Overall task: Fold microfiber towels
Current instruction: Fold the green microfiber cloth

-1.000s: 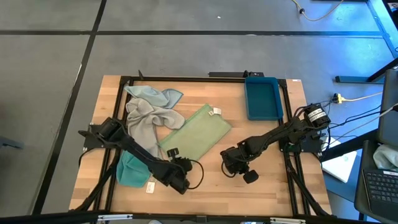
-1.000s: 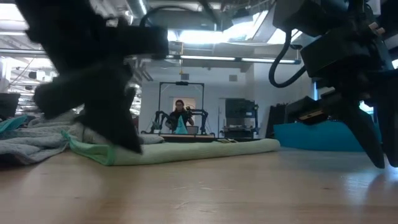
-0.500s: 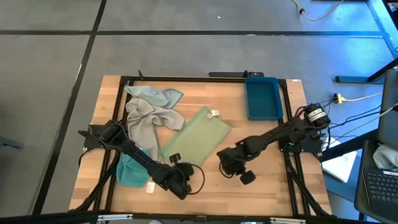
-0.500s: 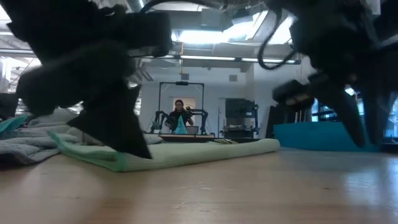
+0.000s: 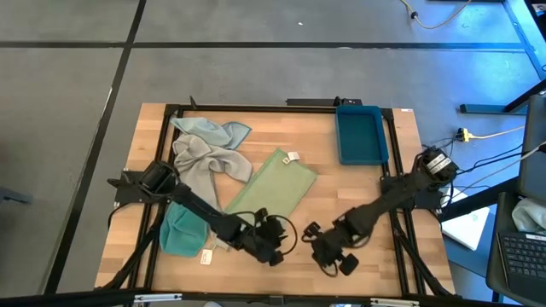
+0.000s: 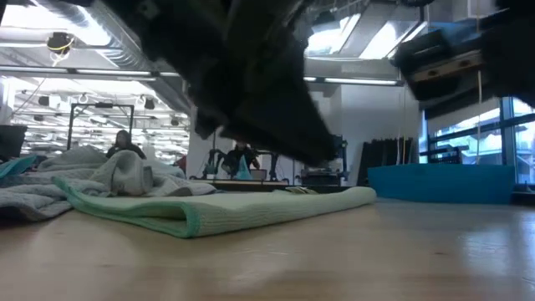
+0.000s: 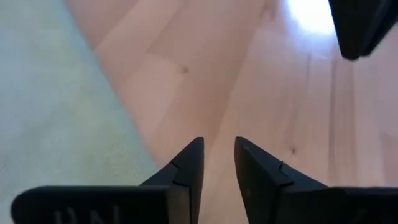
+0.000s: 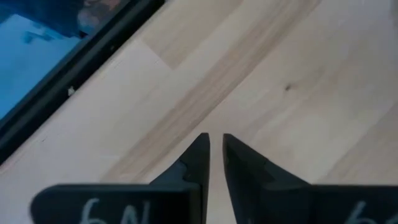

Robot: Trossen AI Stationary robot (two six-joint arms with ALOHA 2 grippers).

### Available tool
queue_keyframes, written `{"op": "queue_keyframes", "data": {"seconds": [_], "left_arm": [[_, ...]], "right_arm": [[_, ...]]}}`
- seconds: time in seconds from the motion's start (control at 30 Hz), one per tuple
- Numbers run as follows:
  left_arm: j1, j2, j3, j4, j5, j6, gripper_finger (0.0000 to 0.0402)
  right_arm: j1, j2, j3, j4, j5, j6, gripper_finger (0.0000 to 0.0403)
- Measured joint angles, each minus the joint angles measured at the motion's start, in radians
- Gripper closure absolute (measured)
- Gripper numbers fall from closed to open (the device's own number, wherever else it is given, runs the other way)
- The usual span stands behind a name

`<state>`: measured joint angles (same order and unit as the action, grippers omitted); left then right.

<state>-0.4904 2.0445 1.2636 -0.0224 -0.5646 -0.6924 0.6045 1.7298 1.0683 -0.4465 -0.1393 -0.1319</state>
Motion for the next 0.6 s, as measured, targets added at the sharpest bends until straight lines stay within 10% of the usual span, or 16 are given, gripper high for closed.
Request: {"op": "queue_keyframes", "data": {"seconds": [0.33,0.6], "left_arm": [[-0.047,-0.143,0.0,-0.447,0.043,0.125,0.0319],[-0.1,-0.155,0.0,-0.468,0.115,0.35,0.0319]], "right_arm": [[0.138,0.0,0.0,-0.104,0.238,0.187,0.0354],[0.172,0.0,0.0,-0.051,0.288,0.266,0.0354]]}}
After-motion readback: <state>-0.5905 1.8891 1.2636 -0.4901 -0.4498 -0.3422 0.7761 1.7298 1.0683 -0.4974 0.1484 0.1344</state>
